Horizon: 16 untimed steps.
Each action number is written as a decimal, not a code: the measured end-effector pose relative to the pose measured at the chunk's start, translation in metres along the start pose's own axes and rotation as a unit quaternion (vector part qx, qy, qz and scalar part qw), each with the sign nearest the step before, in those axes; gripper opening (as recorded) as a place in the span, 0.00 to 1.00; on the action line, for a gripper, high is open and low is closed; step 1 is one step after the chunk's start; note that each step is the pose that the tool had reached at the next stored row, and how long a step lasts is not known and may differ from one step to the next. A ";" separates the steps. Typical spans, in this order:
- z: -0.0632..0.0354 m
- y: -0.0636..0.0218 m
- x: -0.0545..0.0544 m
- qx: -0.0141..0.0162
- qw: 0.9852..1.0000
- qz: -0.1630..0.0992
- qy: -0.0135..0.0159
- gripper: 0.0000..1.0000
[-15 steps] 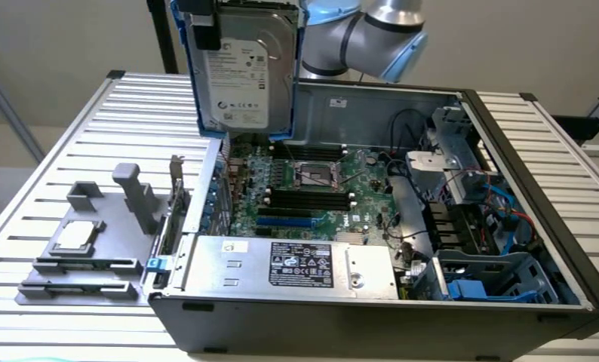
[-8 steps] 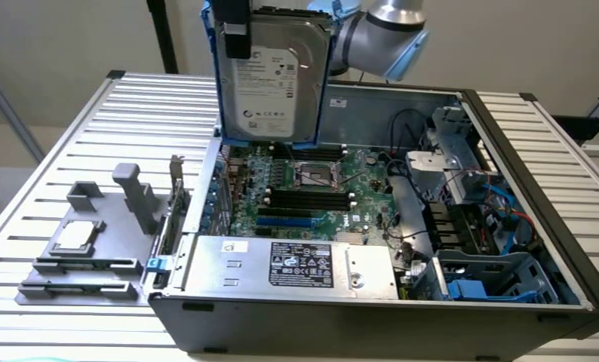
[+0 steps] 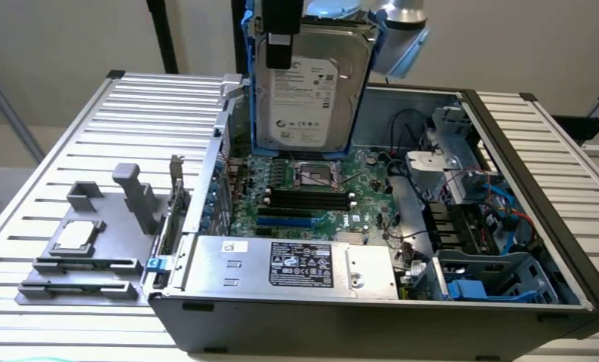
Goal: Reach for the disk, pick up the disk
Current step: 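Pick up the disk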
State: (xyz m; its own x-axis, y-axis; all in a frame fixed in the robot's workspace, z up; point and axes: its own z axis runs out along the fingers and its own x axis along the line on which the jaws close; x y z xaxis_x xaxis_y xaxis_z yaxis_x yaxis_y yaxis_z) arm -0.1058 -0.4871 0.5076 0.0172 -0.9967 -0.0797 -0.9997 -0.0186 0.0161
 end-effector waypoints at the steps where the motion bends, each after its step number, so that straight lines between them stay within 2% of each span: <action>1: -0.0003 -0.0042 0.002 0.000 1.000 0.000 0.000 0.33; 16: -0.0036 -0.0719 0.030 0.000 1.000 0.000 0.000 0.33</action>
State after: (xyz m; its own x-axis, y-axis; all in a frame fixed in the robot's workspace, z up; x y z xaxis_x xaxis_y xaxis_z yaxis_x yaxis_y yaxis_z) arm -0.0334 -0.5163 0.5076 0.0172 -0.9967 -0.0798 -0.9997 -0.0186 0.0169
